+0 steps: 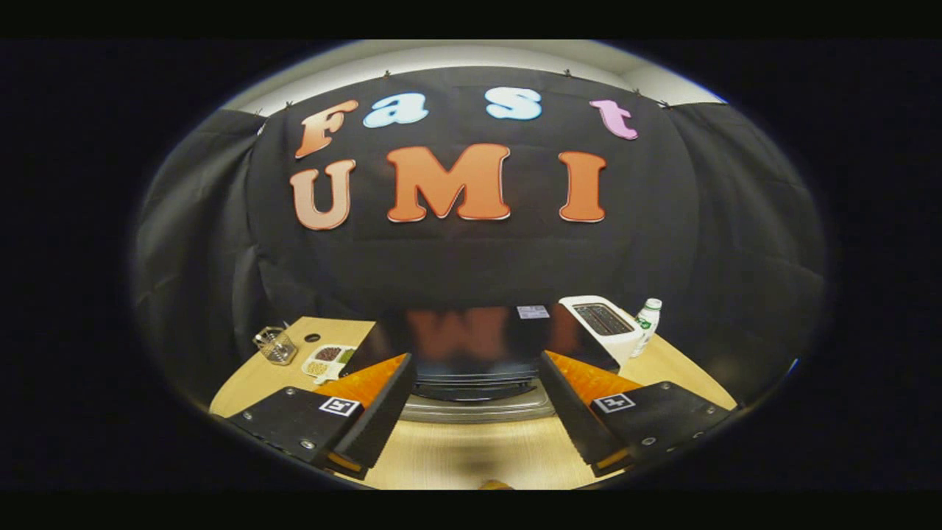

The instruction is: Open the toaster oven, put the food inside, and close the toaster oven door.

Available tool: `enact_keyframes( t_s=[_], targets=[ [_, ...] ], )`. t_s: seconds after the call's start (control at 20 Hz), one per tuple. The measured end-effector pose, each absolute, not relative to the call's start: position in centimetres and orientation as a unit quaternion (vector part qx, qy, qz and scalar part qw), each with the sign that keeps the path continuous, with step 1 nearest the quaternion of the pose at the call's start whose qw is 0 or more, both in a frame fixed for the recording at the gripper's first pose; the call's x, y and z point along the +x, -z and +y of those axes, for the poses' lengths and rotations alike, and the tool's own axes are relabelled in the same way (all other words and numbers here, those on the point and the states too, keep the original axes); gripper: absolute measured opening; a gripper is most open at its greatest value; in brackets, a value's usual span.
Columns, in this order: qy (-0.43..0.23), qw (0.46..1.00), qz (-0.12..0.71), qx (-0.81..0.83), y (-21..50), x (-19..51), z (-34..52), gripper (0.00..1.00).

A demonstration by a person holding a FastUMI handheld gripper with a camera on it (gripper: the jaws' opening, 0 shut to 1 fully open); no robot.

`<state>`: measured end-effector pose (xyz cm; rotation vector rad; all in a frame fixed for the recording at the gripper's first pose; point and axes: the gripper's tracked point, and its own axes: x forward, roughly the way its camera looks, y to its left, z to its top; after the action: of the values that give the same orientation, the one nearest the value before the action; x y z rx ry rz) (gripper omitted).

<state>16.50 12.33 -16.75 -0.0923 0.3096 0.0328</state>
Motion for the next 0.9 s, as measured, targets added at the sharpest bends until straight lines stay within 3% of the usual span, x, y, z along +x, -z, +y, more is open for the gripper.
enact_keyframes(
  t_s=[0.35,0.9],
  targets=[
    [-0.019,0.974,0.209,-0.081,21.9,18.5,12.8,1.0],
    [-0.027,0.974,0.216,-0.056,23.1,17.4,12.7,1.0]
  ],
)
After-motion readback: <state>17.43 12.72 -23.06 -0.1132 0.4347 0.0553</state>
